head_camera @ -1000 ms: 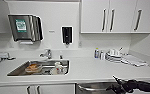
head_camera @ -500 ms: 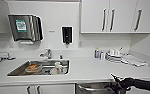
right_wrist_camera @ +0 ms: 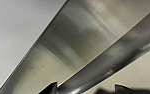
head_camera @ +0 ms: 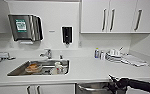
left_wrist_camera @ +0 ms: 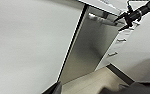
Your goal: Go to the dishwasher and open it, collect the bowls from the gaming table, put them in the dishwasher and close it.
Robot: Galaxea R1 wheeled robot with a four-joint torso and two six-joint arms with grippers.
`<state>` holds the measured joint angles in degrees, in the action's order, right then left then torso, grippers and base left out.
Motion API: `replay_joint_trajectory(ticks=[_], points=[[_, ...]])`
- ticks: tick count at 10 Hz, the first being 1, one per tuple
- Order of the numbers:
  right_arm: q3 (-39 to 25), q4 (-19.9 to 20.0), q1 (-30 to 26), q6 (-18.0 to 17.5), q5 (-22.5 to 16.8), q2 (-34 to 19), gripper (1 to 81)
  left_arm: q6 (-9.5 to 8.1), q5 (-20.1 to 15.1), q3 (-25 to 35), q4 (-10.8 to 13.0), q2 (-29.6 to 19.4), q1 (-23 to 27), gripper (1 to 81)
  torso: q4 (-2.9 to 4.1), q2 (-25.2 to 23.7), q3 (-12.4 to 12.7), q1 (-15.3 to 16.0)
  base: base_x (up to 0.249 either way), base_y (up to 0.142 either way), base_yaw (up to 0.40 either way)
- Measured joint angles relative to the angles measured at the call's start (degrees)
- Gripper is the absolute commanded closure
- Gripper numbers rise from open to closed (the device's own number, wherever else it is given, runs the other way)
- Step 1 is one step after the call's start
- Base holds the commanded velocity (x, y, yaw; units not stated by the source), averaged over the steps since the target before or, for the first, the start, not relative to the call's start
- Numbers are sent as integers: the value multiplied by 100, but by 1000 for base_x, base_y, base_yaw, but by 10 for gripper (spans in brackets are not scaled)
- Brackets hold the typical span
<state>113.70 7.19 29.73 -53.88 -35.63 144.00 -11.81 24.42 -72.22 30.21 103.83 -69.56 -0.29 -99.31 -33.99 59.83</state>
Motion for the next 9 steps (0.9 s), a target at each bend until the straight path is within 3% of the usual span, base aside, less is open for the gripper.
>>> replay_joint_trajectory(ticks=[9], points=[[750,-11,414,-88,711,325,10,-20,9,-74,0,67,0,10,0,0,0,0,0,0,0]])
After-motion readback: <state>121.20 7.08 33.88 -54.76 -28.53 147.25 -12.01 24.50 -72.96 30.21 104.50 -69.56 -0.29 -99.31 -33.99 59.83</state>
